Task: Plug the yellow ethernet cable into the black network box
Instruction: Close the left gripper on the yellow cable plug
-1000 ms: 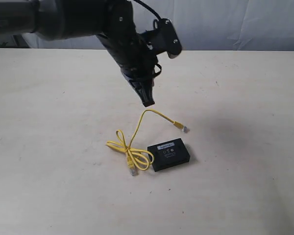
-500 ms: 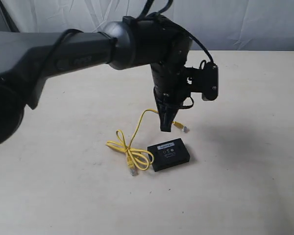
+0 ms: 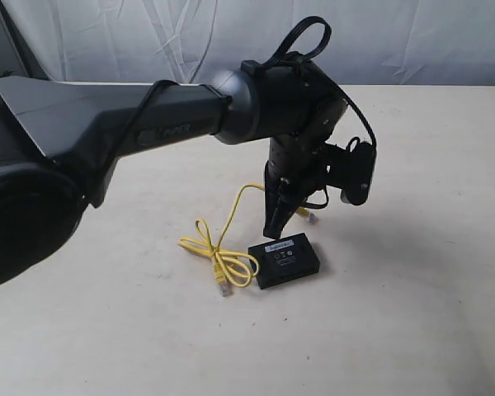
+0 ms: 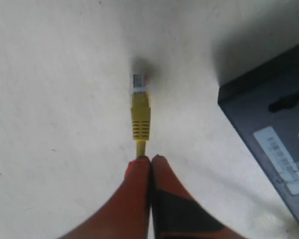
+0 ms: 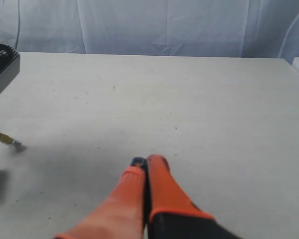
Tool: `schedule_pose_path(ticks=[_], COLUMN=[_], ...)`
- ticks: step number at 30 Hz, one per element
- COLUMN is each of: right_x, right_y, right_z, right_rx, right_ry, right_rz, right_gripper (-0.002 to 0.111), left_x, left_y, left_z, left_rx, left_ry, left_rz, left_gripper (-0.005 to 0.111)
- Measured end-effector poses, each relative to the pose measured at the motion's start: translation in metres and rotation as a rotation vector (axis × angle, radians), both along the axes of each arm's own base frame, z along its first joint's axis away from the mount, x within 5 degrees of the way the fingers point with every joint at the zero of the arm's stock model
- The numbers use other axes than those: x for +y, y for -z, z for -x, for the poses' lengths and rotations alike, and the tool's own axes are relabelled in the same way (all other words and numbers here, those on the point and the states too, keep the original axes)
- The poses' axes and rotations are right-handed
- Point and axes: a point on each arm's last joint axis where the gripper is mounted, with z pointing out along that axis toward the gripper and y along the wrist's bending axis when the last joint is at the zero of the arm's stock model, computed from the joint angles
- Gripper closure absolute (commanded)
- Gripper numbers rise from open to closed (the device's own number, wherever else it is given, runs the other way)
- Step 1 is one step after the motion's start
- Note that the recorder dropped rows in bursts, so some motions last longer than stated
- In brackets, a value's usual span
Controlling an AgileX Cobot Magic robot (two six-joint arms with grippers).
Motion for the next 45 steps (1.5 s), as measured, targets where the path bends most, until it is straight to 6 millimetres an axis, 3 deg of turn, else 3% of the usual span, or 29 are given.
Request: schedule_pose_path(ticks=[5, 10, 12, 22, 33, 35, 38, 39, 45], right_x=[0.0, 0.0, 0.0, 0.0, 0.0, 0.0, 0.0, 0.0, 0.0], right_y=[0.0, 0.0, 0.0, 0.0, 0.0, 0.0, 0.0, 0.0, 0.0], right_z=[0.0, 0.0, 0.0, 0.0, 0.0, 0.0, 0.0, 0.0, 0.0], right_rx=[0.0, 0.0, 0.0, 0.0, 0.0, 0.0, 0.0, 0.0, 0.0], right_ry=[0.0, 0.0, 0.0, 0.0, 0.0, 0.0, 0.0, 0.0, 0.0], right_rz=[0.0, 0.0, 0.0, 0.0, 0.0, 0.0, 0.0, 0.0, 0.0], right_gripper=[0.109, 0.109, 0.109, 0.109, 0.109, 0.109, 0.109, 0.109, 0.109], left_x=[-0.003, -0.005, -0.007, -0.008, -0.005, -0.005, -0.005, -0.005, -0.003], left_y=[0.001, 0.013, 0.013, 0.012, 0.025, 0.025, 0.025, 0.025, 0.025], left_z=[-0.002, -0.002, -0.003, -0.007, -0.009, -0.009, -0.009, -0.009, -0.008], left_rx=[-0.018, 0.0, -0.014, -0.046, -0.027, -0.027, -0.027, -0.026, -0.011], left_ry=[0.011, 0.01, 0.017, 0.028, 0.078, 0.082, 0.084, 0.084, 0.055], left_rz=[0.022, 0.024, 0.041, 0.053, 0.01, 0.009, 0.008, 0.007, -0.002], left_gripper=[0.104, 0.076, 0.072, 0.073, 0.073, 0.077, 0.103, 0.107, 0.107])
